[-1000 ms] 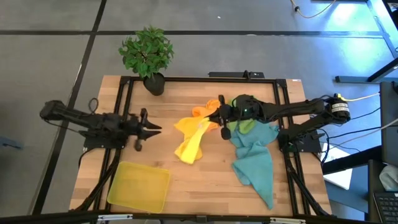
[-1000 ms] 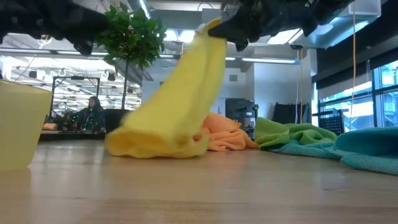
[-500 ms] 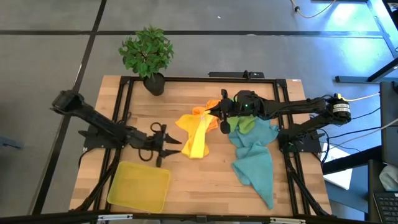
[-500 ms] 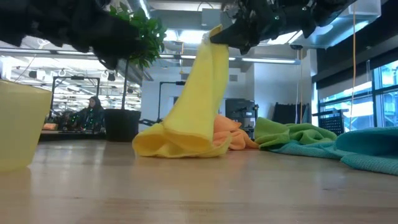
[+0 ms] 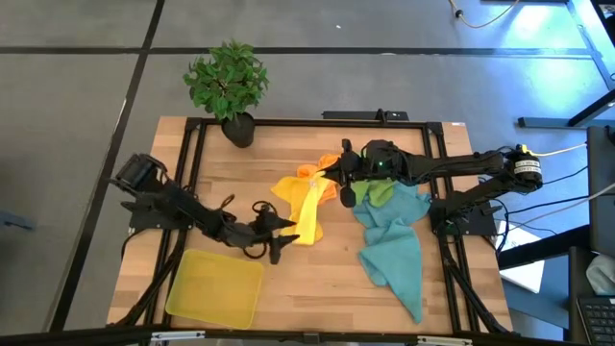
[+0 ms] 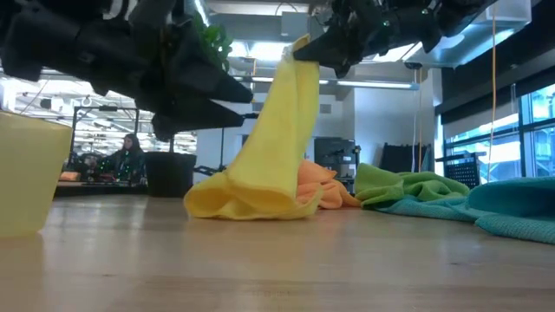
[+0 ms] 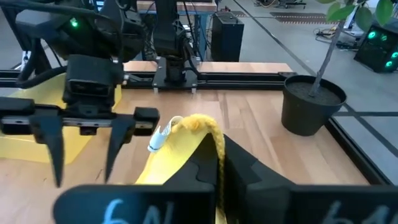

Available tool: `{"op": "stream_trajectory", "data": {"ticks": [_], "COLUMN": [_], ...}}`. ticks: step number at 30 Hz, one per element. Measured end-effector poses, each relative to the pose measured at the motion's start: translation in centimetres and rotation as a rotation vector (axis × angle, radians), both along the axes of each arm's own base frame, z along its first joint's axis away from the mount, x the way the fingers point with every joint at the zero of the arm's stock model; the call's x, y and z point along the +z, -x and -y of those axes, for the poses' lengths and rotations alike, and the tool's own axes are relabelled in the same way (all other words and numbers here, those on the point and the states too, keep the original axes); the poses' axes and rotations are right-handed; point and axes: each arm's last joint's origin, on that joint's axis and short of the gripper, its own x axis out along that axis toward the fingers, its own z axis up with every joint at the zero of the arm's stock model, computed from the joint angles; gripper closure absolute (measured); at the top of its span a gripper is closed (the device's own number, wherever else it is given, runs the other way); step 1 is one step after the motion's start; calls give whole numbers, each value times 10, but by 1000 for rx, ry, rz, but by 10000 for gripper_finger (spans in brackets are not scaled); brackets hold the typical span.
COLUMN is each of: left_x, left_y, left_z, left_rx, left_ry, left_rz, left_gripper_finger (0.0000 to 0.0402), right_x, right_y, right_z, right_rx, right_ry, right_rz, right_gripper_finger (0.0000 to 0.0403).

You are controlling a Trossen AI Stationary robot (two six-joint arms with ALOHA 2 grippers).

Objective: Fold microfiber towels
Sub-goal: Fold the yellow microfiber cloth

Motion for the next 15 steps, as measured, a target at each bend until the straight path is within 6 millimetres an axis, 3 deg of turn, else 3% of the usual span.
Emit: {"op": "stream_trajectory", "data": {"ticks": [10, 15], "left_x": [-20, -29], "left_y": [11, 7], "left_z": [16, 10], "left_rx": [60, 90], "left_ry": [91, 84], "left_rz": [-70, -91], "left_gripper_finger": [195, 195], "right_x": [0, 0], "right_y": [-1, -1], "right_z": [-6, -6], "right_rx": [19, 19], "right_ry": [-8, -8], "right_rz": [-1, -1], "right_gripper_finger": [397, 397]}}
